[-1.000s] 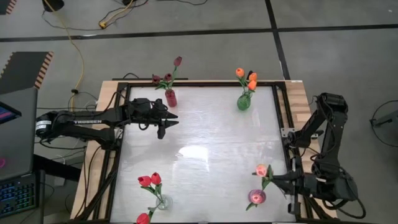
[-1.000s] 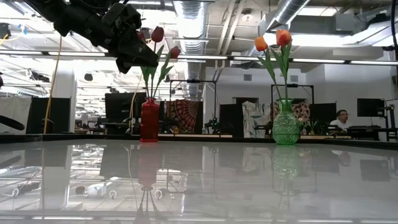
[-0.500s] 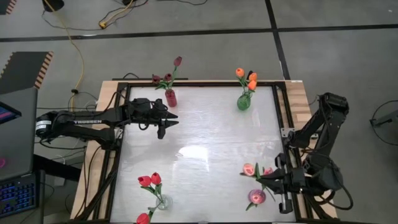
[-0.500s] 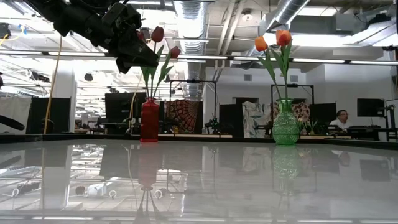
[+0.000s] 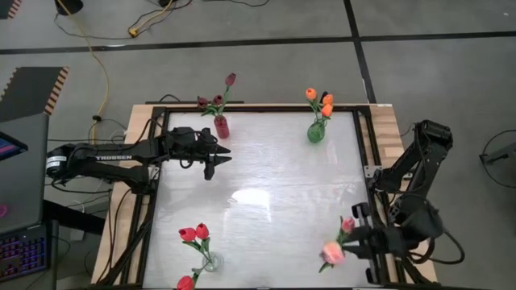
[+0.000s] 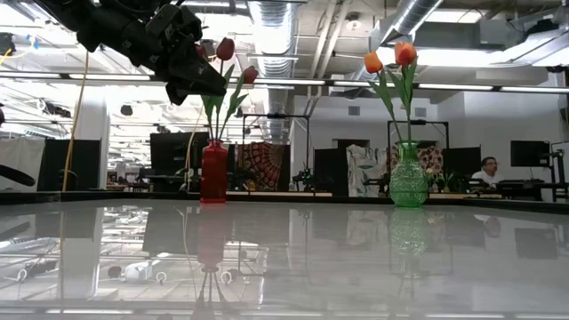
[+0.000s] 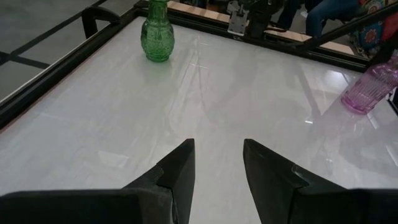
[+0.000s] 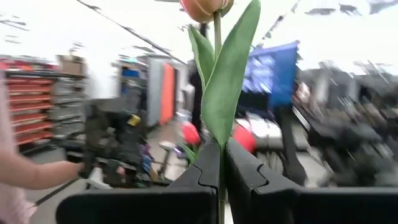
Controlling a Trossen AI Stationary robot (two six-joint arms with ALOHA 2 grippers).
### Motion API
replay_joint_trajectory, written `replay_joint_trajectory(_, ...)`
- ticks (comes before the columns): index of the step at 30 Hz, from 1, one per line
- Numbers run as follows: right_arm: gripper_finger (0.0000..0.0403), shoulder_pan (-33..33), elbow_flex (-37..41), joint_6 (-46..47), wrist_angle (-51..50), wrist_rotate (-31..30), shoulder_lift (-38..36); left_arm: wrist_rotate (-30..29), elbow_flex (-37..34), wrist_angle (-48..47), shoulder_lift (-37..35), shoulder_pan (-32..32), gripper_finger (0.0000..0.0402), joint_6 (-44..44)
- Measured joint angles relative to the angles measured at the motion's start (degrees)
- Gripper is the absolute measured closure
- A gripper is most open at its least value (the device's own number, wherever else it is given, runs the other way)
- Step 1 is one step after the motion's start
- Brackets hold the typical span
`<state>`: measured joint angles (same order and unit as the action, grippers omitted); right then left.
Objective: Sort flowers into vase by color
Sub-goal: Put the pink flower into the purple vase
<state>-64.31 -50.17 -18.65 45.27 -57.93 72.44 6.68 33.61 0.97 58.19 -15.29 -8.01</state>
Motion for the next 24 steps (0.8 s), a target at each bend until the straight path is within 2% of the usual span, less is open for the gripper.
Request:
replay_joint_trajectory(4, 0.0367, 0.0, 0.0, -5.7, 2.2, 7.9, 0.0, 0.0, 0.0, 0.0, 0.0, 0.0, 0.0279, 0.0)
replay_joint_trajectory(6, 0.0367, 0.0, 0.0, -6.7, 1.9, 9.5, 0.0, 0.0, 0.0, 0.0, 0.0, 0.0, 0.0279, 0.0)
replay_joint_trajectory(9, 0.0367, 0.0, 0.4, -6.6, 2.2, 10.2, 0.3, 0.0, 0.0, 0.0, 0.0, 0.0, 0.0279, 0.0)
replay_joint_trajectory(14, 0.0367, 0.3, 2.9, -7.8, 9.3, 10.3, 3.4, 0.0, 0.0, 0.0, 0.0, 0.0, 0.0279, 0.0)
replay_joint_trajectory(24, 0.0368, -3.2, 2.9, -18.5, 20.5, 10.1, 10.2, 0.0, 0.0, 0.0, 0.0, 0.0, 0.0279, -0.1)
